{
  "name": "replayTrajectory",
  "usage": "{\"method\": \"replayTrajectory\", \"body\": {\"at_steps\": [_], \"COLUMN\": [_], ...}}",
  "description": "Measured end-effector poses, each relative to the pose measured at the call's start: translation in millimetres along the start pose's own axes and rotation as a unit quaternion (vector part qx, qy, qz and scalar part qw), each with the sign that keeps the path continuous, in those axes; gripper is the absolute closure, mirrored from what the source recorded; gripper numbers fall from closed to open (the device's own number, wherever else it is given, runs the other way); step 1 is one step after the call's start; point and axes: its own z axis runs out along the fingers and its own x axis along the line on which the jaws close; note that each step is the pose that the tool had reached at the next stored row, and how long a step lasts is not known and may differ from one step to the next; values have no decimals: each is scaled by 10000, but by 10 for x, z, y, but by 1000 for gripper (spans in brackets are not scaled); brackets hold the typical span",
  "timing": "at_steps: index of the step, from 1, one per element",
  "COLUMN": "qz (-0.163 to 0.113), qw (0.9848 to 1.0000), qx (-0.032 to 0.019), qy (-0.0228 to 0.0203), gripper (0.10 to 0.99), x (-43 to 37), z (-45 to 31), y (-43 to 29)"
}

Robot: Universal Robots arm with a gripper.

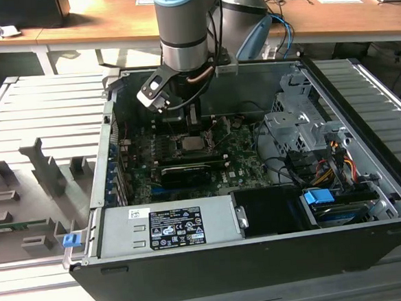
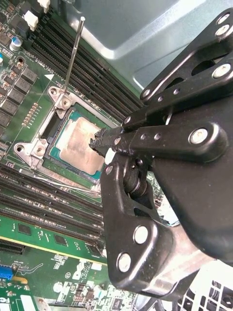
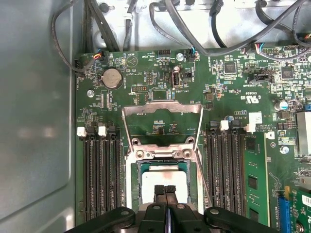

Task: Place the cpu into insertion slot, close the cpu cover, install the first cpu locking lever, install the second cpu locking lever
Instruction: 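Close the cpu cover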

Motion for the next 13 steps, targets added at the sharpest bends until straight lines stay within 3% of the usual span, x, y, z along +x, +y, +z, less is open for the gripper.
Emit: {"method": "replayTrajectory", "body": {"at_steps": [13], "qz": [0], "qw": [10000], "qx": [0], "qy": [0], "gripper": [980], "x": [3], "z": [-30], "y": [3]}}
